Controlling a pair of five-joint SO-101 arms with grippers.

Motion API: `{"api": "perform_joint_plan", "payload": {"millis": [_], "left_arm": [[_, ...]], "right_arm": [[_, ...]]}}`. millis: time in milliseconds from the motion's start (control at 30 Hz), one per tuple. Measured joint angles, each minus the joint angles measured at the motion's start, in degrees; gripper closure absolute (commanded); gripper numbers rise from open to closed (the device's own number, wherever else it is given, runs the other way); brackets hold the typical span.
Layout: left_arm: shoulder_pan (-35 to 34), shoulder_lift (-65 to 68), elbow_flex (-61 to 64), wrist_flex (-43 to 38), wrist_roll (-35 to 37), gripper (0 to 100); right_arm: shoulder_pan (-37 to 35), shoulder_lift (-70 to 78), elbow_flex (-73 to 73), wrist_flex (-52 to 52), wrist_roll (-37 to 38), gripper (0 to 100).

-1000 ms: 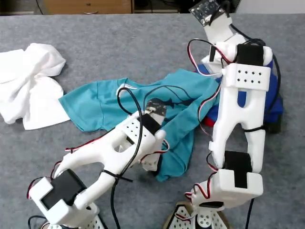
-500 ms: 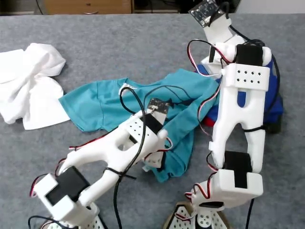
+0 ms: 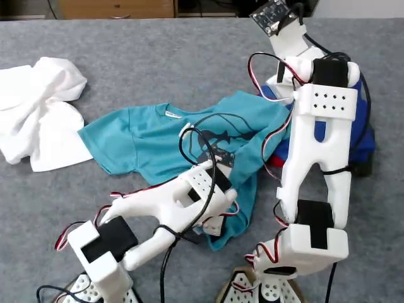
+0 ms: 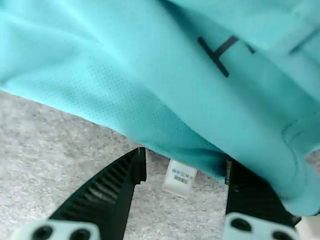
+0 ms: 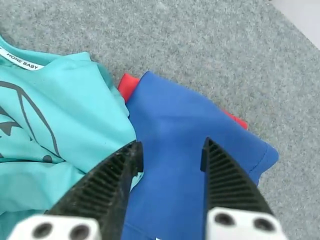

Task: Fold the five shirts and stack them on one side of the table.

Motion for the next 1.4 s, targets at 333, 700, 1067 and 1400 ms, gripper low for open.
{"api": "perform_joint_plan", "payload": {"millis": [333,700,1067,1400], "left_arm": [[0.35,1.58,-1.14,-3.16,-5.19,98],[-29.45,-3.69,0.18,9.93,-26.11,98],[-73.93,-17.67,0.09,18.81,-62.95,98],[-105.32,-21.98,-5.45,19.6,-84.04,98]], "right_arm": [[2.11,0.0,0.09,-1.23,0.0,79.6],[3.25,0.0,0.09,-1.23,0.0,79.6],[2.81,0.0,0.09,-1.23,0.0,79.3],[-19.08,3.69,0.09,-0.88,-0.26,79.3]]}}
